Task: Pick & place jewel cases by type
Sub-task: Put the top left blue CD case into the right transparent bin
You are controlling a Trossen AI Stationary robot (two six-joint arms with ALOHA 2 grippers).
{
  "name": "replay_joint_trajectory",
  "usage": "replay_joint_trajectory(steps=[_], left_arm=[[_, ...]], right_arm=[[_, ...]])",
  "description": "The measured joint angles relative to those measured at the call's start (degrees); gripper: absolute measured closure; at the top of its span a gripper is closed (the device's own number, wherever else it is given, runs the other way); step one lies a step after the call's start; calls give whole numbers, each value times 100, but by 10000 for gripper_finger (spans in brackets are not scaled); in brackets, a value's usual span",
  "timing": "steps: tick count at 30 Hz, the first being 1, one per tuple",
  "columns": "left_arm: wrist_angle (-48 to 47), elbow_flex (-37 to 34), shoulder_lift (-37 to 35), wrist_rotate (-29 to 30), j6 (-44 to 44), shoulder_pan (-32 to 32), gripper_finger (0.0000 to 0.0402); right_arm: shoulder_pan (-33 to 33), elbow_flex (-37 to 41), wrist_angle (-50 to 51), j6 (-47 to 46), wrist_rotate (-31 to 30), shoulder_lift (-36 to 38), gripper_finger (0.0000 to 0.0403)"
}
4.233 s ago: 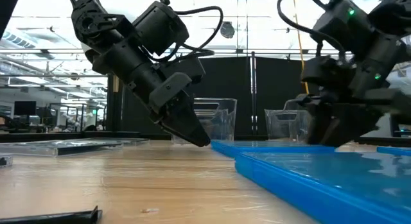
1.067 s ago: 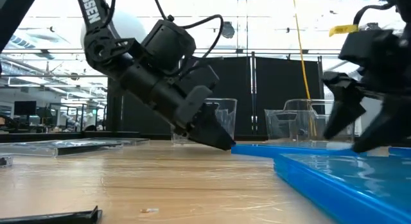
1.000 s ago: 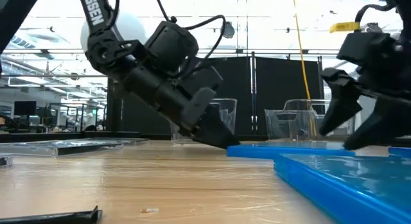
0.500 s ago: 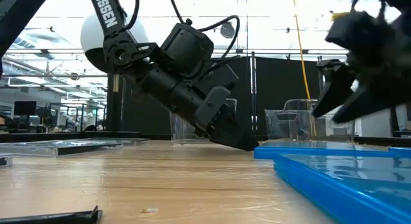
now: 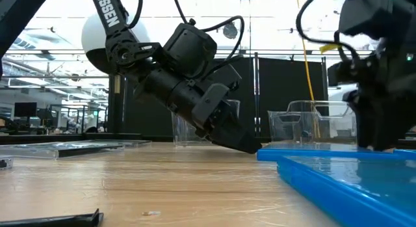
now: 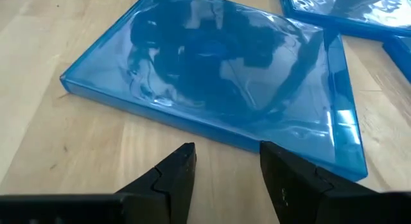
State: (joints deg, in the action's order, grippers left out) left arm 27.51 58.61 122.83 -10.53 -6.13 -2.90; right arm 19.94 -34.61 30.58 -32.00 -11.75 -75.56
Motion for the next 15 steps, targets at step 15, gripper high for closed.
replay_joint_trajectory(steps=[15], left_arm=[[-6, -31, 0, 95, -20, -28, 222]], right_arm=[[30, -147, -959, 751, -882, -693, 191]])
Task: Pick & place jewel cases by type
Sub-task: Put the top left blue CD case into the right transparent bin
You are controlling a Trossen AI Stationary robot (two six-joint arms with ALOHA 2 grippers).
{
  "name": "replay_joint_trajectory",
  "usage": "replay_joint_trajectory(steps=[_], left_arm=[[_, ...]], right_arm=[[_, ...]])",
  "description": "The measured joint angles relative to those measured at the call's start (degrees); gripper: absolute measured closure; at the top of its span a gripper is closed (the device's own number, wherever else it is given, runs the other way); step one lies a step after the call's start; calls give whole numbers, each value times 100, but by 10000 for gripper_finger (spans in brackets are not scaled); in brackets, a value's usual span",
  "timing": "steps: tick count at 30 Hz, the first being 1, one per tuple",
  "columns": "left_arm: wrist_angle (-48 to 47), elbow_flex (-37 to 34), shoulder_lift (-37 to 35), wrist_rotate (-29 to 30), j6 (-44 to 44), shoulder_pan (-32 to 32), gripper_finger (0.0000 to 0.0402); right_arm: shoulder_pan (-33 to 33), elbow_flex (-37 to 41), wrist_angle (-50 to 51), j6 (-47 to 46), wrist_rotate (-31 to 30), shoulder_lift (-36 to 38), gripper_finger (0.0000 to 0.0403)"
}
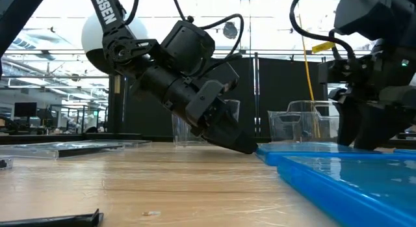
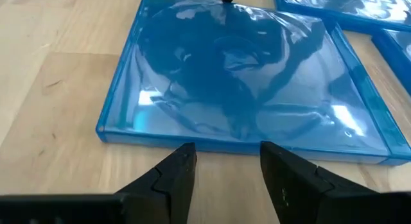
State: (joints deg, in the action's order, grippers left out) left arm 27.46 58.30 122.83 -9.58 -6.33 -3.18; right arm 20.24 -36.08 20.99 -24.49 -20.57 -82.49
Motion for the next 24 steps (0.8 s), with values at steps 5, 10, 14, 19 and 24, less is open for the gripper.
replay_joint_trajectory(steps=[5, 10, 14, 19, 24], left_arm=[[148, 0, 0, 94, 29, 1, 222], [289, -2, 2, 115, 42, 4, 222], [311, -2, 2, 114, 56, 4, 222], [325, -2, 2, 111, 71, 5, 222], [339, -2, 2, 103, 84, 7, 222]], right_arm=[[-12, 45, 60, 181, -199, 564, 191], [-34, 32, 247, 167, -356, 691, 191], [-32, 16, 249, 166, -333, 694, 191], [-32, 11, 244, 198, -314, 701, 191], [-30, 3, 177, 284, -149, 705, 191]])
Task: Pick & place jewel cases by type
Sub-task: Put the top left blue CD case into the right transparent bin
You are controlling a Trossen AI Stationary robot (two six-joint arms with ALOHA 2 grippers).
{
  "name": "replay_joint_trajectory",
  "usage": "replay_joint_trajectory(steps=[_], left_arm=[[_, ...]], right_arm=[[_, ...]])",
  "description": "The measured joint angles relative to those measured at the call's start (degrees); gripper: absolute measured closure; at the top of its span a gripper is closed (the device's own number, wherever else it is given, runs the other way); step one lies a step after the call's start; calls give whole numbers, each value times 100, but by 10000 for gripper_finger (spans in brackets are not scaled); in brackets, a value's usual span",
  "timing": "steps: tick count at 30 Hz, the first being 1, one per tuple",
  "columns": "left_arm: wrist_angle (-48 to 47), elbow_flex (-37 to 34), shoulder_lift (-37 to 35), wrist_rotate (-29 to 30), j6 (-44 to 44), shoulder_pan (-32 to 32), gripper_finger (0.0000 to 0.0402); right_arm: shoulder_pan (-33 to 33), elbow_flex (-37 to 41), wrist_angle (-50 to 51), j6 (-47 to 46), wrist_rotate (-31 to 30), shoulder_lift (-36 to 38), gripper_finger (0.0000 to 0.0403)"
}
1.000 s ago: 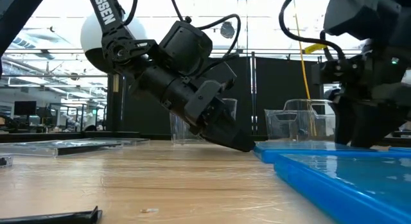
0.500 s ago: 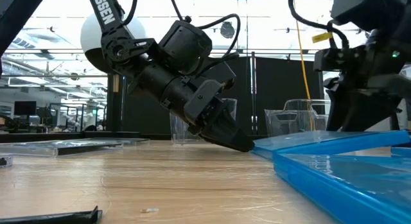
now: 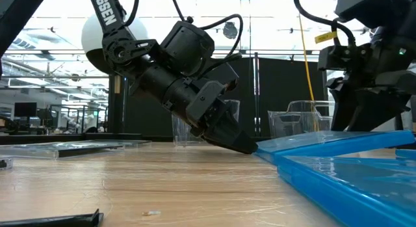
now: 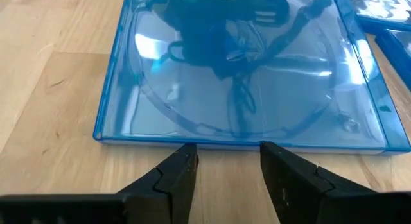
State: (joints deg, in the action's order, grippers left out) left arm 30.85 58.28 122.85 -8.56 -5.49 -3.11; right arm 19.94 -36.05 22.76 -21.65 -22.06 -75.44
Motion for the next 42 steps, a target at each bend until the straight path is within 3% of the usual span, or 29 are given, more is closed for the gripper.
replay_joint_trajectory(steps=[11, 20, 28, 33, 42], left_arm=[[14, 0, 0, -22, 90, 2, 222], [16, 3, 0, -24, 93, 4, 222], [116, 44, 33, -17, 74, 0, 222], [101, 39, 31, -14, 73, -2, 222], [81, 31, 24, -11, 75, -2, 222]], right_arm=[[0, 0, -28, 4, 107, 32, 191], [0, -22, -78, -37, 48, 631, 191], [-6, -51, -1348, 375, 46, 811, 191], [-57, -37, -1191, 463, 101, 646, 191], [-50, -35, -1807, 930, 103, 524, 191]])
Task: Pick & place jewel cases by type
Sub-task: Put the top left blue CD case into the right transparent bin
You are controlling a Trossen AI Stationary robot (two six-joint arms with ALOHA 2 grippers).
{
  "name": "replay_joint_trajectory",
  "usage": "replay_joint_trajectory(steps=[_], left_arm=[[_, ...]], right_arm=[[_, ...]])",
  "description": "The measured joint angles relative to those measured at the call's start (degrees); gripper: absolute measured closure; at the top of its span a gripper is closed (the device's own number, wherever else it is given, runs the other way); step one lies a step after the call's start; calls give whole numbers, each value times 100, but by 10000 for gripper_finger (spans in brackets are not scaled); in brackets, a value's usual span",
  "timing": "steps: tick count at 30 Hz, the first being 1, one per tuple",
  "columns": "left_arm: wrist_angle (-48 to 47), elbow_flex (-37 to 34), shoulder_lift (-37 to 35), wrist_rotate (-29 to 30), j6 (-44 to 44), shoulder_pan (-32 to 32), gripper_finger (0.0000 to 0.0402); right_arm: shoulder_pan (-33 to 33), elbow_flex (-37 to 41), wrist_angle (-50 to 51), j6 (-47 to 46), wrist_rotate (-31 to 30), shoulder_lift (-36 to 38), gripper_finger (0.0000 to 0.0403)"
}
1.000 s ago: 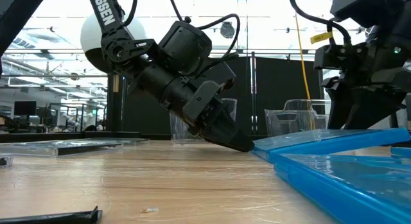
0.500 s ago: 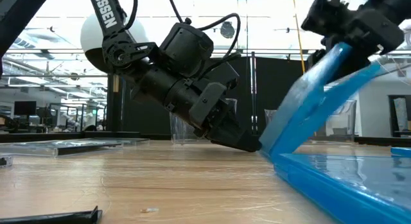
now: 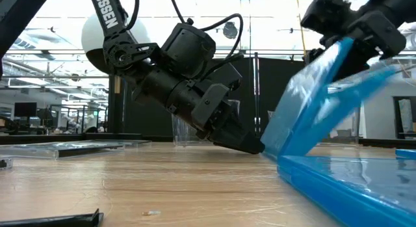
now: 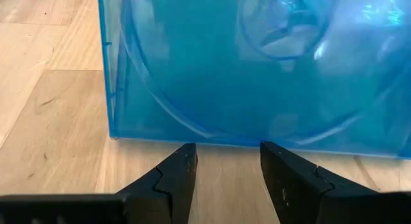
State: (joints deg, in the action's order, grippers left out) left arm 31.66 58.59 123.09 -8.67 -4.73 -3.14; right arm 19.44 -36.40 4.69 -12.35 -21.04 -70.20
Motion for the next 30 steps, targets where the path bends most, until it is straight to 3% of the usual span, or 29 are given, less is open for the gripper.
replay_joint_trajectory(steps=[12, 30], left_arm=[[-21, -12, -44, -28, 120, 0, 222], [-936, -20, -1346, -181, 1077, -146, 222]], right_arm=[[-2, 7, -600, 450, -142, -2, 191], [-111, 15, -708, 602, -143, -2, 191]])
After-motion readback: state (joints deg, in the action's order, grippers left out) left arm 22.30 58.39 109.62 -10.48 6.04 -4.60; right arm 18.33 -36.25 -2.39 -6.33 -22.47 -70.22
